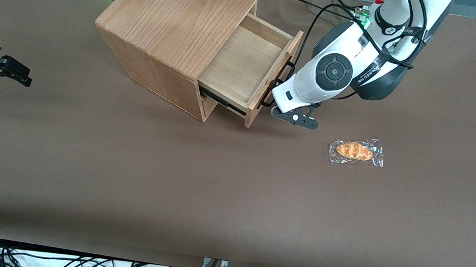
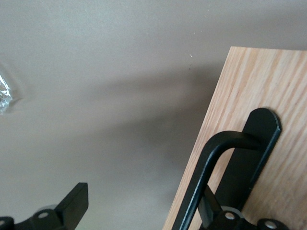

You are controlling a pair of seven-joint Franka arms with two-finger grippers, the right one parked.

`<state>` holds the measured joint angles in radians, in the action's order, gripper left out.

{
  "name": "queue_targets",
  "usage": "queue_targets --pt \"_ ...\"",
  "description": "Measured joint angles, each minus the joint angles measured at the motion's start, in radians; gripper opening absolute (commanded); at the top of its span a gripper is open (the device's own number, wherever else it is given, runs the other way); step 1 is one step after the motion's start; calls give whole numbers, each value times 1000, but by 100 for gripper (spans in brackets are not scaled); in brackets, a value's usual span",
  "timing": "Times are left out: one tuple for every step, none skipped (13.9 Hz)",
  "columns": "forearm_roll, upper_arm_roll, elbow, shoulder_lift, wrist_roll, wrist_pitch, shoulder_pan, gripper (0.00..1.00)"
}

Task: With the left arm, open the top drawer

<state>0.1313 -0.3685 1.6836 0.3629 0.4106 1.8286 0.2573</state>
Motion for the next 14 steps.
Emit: queue_targets --pt "0 0 0 -3 0 -2 0 100" --pt "0 0 0 -7 2 -5 -1 100" --pt "1 0 0 -13 5 -10 -2 100" --pt "4 0 0 -21 10 -17 -4 100" --pt "5 0 0 -32 12 -28 -7 100" --pt "7 0 0 -43 13 -39 -11 100" --pt "8 1 0 -56 13 -50 -15 100" --pt "8 1 -1 -68 13 -62 -18 100" --pt "8 4 -1 -82 14 -77 -23 100" --pt "8 6 -3 -95 15 -91 -34 100" --pt "8 7 -4 -106 15 -105 -52 100" --pt "8 8 -5 -116 15 -116 -76 100" --pt "8 10 -6 -122 15 -121 -101 100" --pt "8 12 -7 -125 15 -124 -126 100"
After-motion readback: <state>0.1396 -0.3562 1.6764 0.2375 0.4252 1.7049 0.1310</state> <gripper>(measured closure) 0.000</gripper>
